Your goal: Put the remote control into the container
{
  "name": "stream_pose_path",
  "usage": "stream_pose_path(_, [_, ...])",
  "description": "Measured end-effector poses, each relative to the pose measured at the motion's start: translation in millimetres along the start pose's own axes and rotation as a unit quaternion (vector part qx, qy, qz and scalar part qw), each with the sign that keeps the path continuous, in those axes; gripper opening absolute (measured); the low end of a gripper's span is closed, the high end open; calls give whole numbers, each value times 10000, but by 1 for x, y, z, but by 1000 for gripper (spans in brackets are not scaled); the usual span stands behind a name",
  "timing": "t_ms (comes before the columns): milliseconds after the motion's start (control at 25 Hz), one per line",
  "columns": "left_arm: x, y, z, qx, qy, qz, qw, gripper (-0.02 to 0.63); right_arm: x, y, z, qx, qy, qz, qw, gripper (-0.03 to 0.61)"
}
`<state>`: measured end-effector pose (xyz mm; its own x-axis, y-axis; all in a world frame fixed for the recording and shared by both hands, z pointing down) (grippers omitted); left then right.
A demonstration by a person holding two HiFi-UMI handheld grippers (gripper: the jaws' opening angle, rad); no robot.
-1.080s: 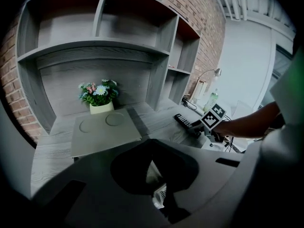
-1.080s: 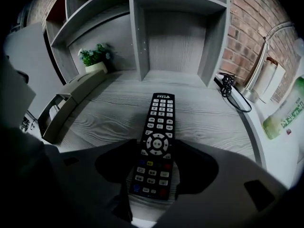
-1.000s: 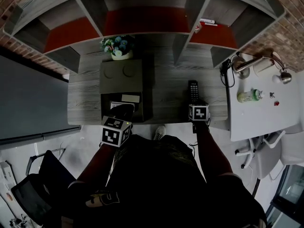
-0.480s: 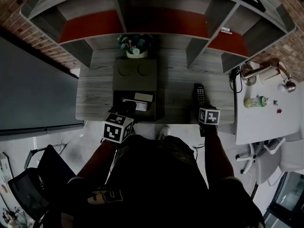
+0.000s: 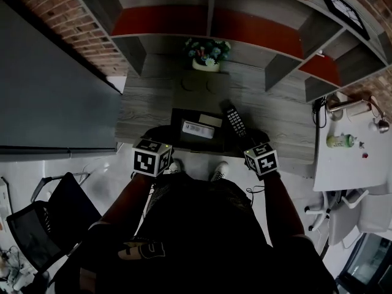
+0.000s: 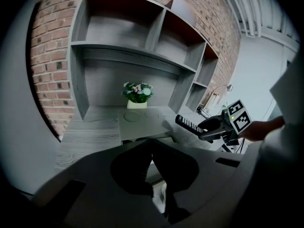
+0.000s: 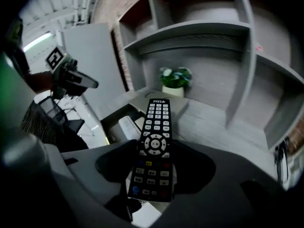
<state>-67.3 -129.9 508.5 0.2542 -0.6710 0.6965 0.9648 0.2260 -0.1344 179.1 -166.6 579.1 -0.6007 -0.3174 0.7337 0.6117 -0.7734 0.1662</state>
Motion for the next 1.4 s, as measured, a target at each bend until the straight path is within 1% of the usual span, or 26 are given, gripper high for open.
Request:
stream_pose_path(80, [-7,-11,4,-52,9,-44,10000,6,21,-36,-14,-776,-318,-437,9955,235])
stream_pose_path(200, [-19,-24,10,-36,74,-132,9999,6,49,-72,-13,-1703,-884,-845,9778,235])
stream_pose_path(280, [-27,-33,14,-102,89,-201,9997,6,64,-90,-12,-2284,-1236,-1019,9603,235])
stream_pose_path(360, [-36,-42,19,-186,87,-290,9994,6,77,-103,-9,-2814,-1562,-1175,9395,235])
stream_pose_path(440, [-43,-50,24,-285,124,-366,9988,6,88,-113,-6,-3214,-1811,-1332,9199,235])
stream_pose_path(520, [-48,-58,29,-394,173,-428,9982,6,97,-120,-6,-3419,-1959,-1488,9070,235])
stream_pose_path(720, [-59,-74,45,-666,154,-644,9956,6,115,-129,-13,-3601,-2089,-1745,8923,235])
stream_pose_path(840, [-61,-80,49,-776,222,-705,9942,6,121,-128,-9,-3708,-2319,-1835,8804,235])
stream_pose_path(920, [-62,-81,49,-825,265,-711,9937,6,123,-129,-8,-3731,-2404,-1872,8763,235])
stream_pose_path(1080, [-60,-80,45,-823,284,-682,9939,6,127,-129,-3,-3562,-2569,-1903,8780,235])
stream_pose_path(1160, [-59,-80,44,-815,263,-643,9942,6,128,-129,-3,-3483,-2554,-1887,8820,235])
stream_pose_path(1280, [-55,-80,47,-797,162,-613,9948,6,128,-132,-6,-3319,-2407,-1941,8912,236])
stream_pose_path(1400, [-51,-78,43,-745,188,-554,9955,6,127,-132,-11,-3247,-2267,-1857,8993,236])
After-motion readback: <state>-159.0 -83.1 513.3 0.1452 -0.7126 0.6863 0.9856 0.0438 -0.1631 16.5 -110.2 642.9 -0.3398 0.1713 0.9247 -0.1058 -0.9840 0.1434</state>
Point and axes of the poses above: the fingertips, and each gripper's own axes: x forward along the fingers, y to its right, z out of its underside, the point moved 2 cm from there along -x, backward along the fingers, and after that the axes turned 7 degrees about -z, right-handed, at the moved point
